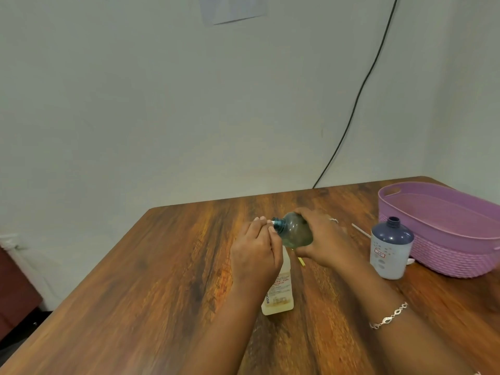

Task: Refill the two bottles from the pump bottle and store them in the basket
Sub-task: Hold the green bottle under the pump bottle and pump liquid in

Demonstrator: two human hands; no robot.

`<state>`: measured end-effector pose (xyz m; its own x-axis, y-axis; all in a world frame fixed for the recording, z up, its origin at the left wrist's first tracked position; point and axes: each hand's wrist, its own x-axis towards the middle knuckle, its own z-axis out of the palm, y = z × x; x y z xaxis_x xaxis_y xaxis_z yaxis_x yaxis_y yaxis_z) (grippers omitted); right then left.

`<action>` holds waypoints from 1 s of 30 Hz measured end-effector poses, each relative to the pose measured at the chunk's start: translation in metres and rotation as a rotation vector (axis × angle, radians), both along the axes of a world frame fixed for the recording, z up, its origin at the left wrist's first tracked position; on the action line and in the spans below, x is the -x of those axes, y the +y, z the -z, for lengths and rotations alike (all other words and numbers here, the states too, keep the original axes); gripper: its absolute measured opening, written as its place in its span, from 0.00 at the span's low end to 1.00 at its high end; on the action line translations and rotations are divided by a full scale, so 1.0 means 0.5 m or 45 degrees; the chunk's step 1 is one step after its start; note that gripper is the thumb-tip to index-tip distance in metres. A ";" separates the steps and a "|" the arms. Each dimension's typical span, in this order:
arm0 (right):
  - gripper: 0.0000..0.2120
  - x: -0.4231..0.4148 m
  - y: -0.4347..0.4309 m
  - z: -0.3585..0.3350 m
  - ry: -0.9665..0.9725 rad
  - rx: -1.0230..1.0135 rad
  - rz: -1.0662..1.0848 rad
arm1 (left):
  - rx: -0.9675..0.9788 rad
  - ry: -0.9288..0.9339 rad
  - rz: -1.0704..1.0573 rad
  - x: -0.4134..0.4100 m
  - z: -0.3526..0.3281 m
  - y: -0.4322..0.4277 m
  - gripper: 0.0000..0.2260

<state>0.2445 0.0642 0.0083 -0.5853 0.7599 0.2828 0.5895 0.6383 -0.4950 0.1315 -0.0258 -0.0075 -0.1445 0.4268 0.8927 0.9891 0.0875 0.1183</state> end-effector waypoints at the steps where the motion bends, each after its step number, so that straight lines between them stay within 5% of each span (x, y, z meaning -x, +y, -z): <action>1: 0.36 0.000 -0.001 0.005 -0.012 0.015 -0.001 | 0.007 0.011 -0.007 0.001 0.005 0.001 0.16; 24: 0.38 -0.002 0.006 0.000 0.175 0.080 -0.027 | -0.038 -0.064 0.033 -0.003 -0.002 0.011 0.16; 30: 0.38 -0.007 -0.001 0.004 0.053 0.040 -0.007 | -0.053 -0.067 0.013 0.002 0.017 0.018 0.15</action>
